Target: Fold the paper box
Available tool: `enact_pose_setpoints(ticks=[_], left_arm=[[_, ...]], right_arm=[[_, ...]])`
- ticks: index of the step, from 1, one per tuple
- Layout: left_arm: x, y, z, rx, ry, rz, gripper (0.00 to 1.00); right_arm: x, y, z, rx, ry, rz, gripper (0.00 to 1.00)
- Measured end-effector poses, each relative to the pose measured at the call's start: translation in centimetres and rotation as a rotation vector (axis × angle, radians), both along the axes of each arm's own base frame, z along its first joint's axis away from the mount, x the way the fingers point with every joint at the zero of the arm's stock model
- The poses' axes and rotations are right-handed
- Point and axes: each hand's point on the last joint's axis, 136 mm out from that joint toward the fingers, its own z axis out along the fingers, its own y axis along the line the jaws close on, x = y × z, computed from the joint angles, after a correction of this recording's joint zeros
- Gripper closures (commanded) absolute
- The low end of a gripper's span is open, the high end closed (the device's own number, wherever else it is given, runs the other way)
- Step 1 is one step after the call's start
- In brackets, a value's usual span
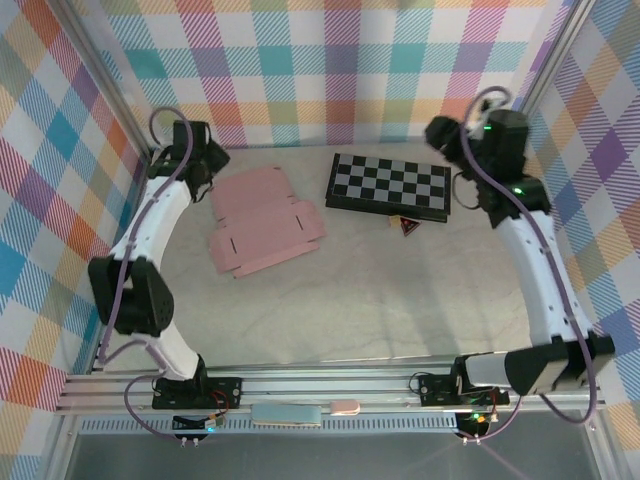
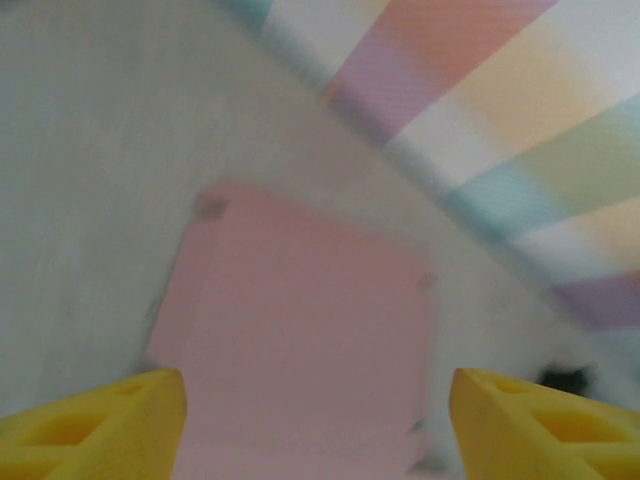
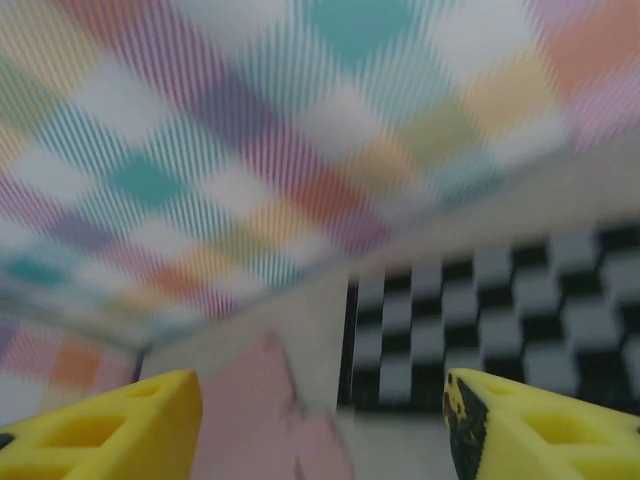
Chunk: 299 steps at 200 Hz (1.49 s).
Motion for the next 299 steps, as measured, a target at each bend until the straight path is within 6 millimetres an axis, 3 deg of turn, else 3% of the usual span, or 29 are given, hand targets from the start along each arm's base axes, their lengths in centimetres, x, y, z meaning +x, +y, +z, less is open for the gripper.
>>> enact_pose_setpoints(ticks=[20, 34, 50, 93, 134, 155, 210, 241, 272, 299], left_arm=[[-1.8, -0.4, -7.3, -0.078, 0.246, -0.031, 0.57], [-3.1, -0.5, -10.0, -0.114, 0.344, -0.044, 0.61], [-4.4, -0.2, -11.5, -0.135, 0.413, -0.050, 0.61], [-5.1, -0.3, -12.8, -0.134, 0.448, -0.108, 0.62], [-7.6, -1.9, -17.1, -0.178, 0.554, -0.161, 0.63], [-9.1, -3.1, -18.4, -0.191, 0.600, -0.188, 0.62], [-12.2, -7.8, -18.1, -0.281, 0.589, -0.257, 0.61], [-13.7, -9.6, -16.2, -0.348, 0.554, -0.270, 0.52], [-13.1, -9.0, -12.9, -0.333, 0.476, -0.262, 0.49], [-12.0, -6.1, -11.6, -0.257, 0.440, -0.221, 0.50]], right_arm=[[-1.1, 5.2, -7.4, 0.029, 0.223, 0.142, 0.37], [-3.0, 8.2, -11.9, 0.056, 0.368, 0.226, 0.39], [-4.7, 10.6, -15.0, 0.088, 0.478, 0.297, 0.40], [-5.8, 14.8, -17.9, 0.156, 0.597, 0.412, 0.41], [-6.1, 15.4, -20.3, 0.195, 0.664, 0.415, 0.40], [-6.1, 15.5, -21.2, 0.197, 0.689, 0.416, 0.40], [-5.6, 15.8, -23.3, 0.193, 0.729, 0.413, 0.41], [-5.6, 16.3, -25.3, 0.180, 0.774, 0.412, 0.41], [-5.0, 17.4, -26.7, 0.169, 0.803, 0.422, 0.42], [-4.4, 19.0, -27.1, 0.170, 0.806, 0.448, 0.42]])
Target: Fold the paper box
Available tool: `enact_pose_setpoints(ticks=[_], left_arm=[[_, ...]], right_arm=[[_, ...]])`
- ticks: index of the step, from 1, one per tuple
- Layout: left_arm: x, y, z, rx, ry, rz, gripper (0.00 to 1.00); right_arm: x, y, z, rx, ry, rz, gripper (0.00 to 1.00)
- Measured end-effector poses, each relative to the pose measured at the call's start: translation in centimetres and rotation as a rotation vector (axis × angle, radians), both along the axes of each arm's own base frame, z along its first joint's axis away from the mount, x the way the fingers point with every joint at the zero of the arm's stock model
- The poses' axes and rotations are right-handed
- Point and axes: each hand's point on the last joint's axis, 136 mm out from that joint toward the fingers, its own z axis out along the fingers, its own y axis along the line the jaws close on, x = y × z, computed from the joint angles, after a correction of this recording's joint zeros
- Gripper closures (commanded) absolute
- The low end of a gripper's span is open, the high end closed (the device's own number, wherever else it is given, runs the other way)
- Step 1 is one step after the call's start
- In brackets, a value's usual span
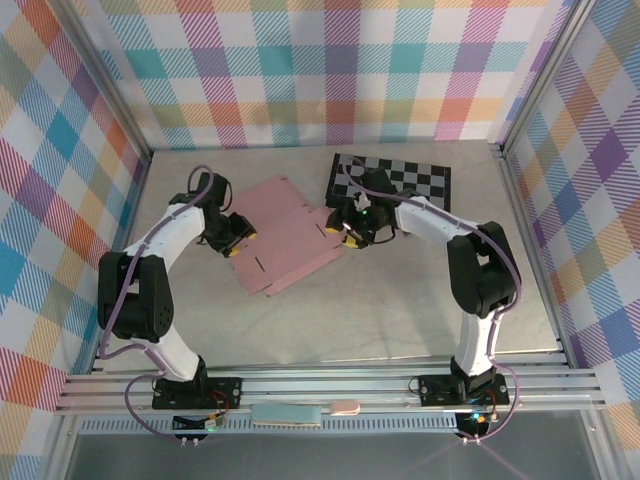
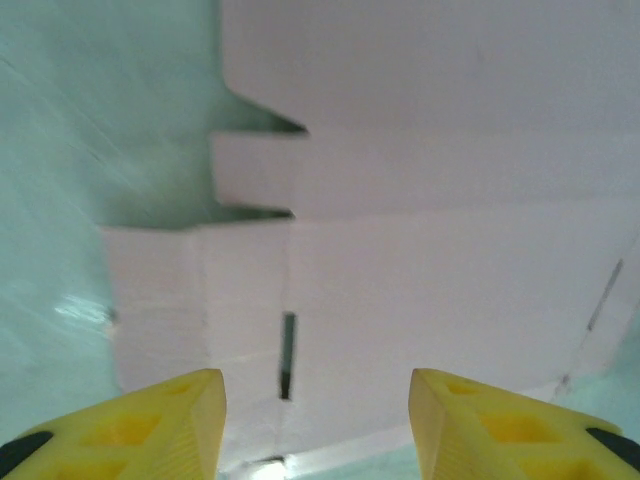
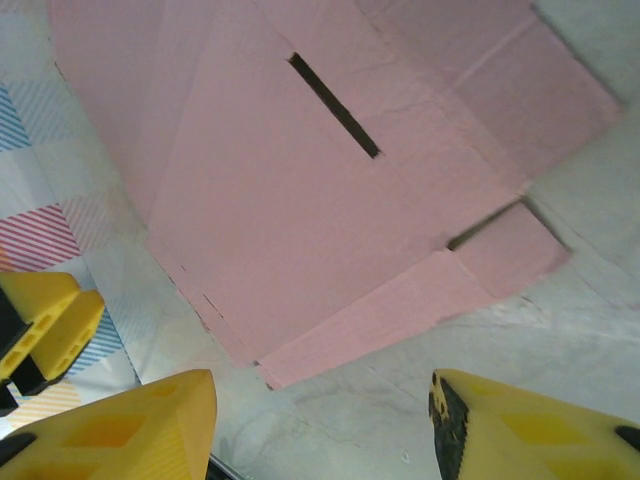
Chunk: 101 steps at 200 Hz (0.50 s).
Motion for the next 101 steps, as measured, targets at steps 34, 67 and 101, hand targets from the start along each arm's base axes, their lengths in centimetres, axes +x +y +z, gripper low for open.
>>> enact_pose_setpoints(ticks=[34, 67, 101], left_arm=[[0.6, 2.9, -1.2, 0.099, 0.013, -0.046, 0.56], [0.5, 2.9, -4.0, 0.124, 0.058, -0.189, 0.57], [0.9, 2.2, -4.6, 0.116, 0.014, -0.314, 0.55]], right_arm=[[0.5, 1.2, -0.1, 0.019, 0.012, 0.010, 0.42], [0.5, 1.7, -0.3, 0.030, 0.028, 0.020, 0.42], [0.4, 1.8, -0.2, 0.038, 0.032, 0.027, 0.42]])
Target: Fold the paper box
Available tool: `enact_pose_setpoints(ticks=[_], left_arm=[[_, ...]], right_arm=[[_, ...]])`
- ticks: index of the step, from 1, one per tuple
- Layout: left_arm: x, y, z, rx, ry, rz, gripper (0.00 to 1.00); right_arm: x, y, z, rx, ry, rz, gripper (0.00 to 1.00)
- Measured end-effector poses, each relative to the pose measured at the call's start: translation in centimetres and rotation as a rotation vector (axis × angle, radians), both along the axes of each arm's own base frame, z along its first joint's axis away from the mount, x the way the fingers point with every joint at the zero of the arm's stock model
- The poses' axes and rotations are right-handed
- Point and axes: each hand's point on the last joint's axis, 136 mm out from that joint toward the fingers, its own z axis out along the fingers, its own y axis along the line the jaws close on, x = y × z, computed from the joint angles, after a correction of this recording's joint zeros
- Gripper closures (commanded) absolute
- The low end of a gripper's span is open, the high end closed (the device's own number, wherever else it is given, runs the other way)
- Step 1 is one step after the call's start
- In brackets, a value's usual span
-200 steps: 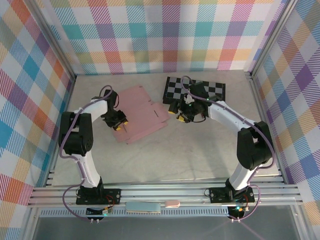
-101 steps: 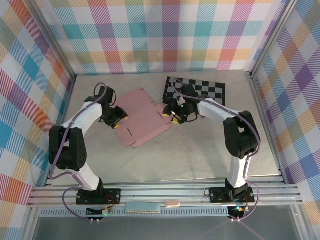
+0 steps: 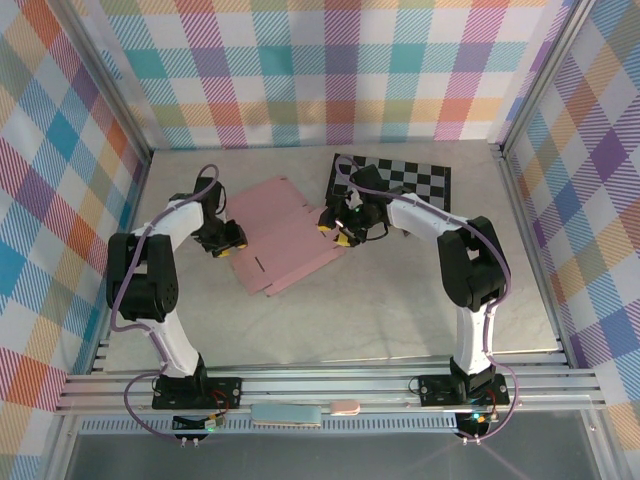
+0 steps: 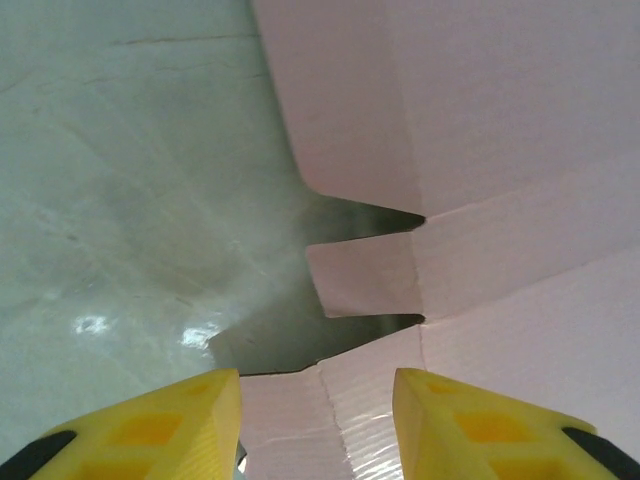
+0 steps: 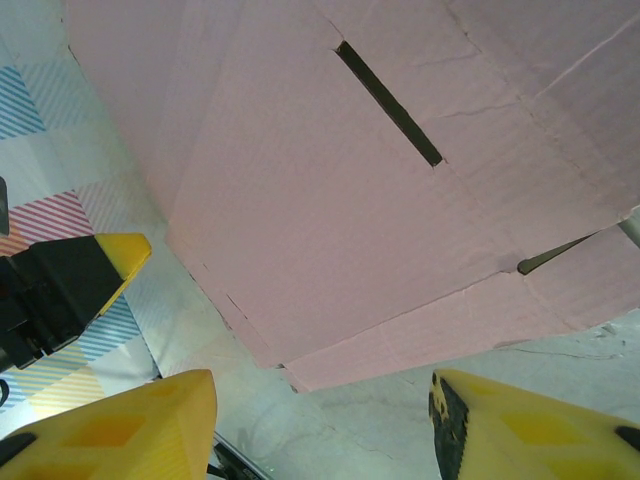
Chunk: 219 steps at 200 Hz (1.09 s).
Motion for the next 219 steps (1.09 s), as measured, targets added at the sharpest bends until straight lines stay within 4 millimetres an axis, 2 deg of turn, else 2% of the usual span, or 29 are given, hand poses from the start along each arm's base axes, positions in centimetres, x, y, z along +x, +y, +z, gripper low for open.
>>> enact_pose_setpoints(ticks=[58, 87, 105, 135, 173, 219], left_arm=[[0.0, -1.5, -1.3, -0.068, -0.009, -0.108, 0.51], [-1.7, -2.5, -2.5, -0.133, 0.027, -0.119, 0.51], [-2.0, -3.2, -1.9, -0.175, 0.007, -0.120, 0.51], [-4.6, -5.5, -1.7, -0.258, 0.037, -0.151, 0.52], [-6.8, -7.2, -2.1, -0.325, 0.087, -0.170, 0.55], [-7.3, -8.8, -1.3, -0.443, 0.080, -0.148, 0.68]], right_arm=[[-0.1, 0.5, 0.8, 0.015, -0.011, 0.050, 0.42], [0.0, 0.2, 1.0, 0.016, -0.020, 0.072, 0.42], [0.0, -0.2, 1.0, 0.014, -0.020, 0.082, 0.42], [0.4, -1.4, 0.8, 0.020, -0.013, 0.082, 0.42], [-0.2, -3.5, -1.2, 0.010, 0.040, 0.067, 0.43], [-2.1, -4.5, -3.4, 0.002, 0.114, 0.064, 0.43]])
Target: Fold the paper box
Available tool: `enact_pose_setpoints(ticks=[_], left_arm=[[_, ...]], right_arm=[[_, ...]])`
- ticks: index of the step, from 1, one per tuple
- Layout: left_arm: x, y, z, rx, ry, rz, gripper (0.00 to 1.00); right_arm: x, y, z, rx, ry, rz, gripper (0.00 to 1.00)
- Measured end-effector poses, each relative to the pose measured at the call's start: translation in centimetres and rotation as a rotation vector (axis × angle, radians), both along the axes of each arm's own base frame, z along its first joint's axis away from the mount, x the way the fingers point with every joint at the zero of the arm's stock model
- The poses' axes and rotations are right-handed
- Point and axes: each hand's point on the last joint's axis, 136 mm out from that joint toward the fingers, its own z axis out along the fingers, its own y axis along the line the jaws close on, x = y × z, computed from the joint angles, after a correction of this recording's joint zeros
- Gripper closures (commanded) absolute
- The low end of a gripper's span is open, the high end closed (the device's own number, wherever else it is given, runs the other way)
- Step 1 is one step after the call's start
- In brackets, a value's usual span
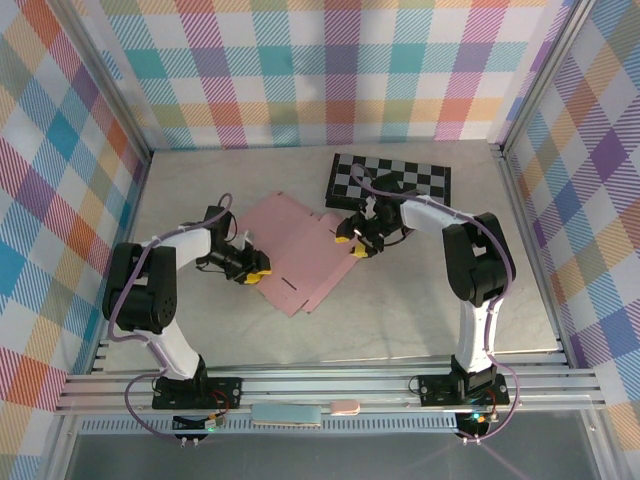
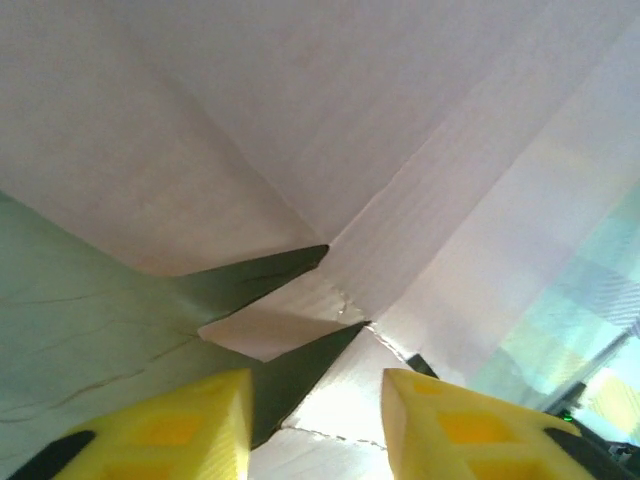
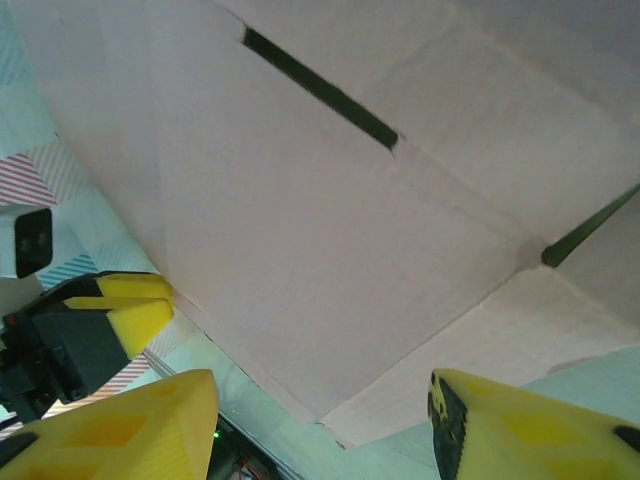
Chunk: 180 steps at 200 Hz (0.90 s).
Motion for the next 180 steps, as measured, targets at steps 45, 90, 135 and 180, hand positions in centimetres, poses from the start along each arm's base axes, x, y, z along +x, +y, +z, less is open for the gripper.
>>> enact_pose_setpoints(ticks=[45, 90, 135, 180], left_arm=[[0.0, -1.4, 1.8, -0.079, -0.020, 0.003, 0.77], [-1.0, -1.2, 2.0, -0.016, -0.008, -0.019, 0.64], [-0.4, 0.4, 1.8, 0.115, -0.044, -0.066, 0.61], [0.3, -0.1, 0.3, 0.127, -0.047, -0.150, 0.60]], right_arm=[[-0.6, -0.7, 0.6, 0.011, -0.011, -0.010, 0.43], [0.0, -1.4, 1.0, 0.031, -0.025, -0.030, 0.43], [-0.6, -1.7, 0.5, 0.040, -0.009, -0.040, 0.45], [-2.0, -1.7, 0.1, 0.060, 0.027, -0.060, 0.46]])
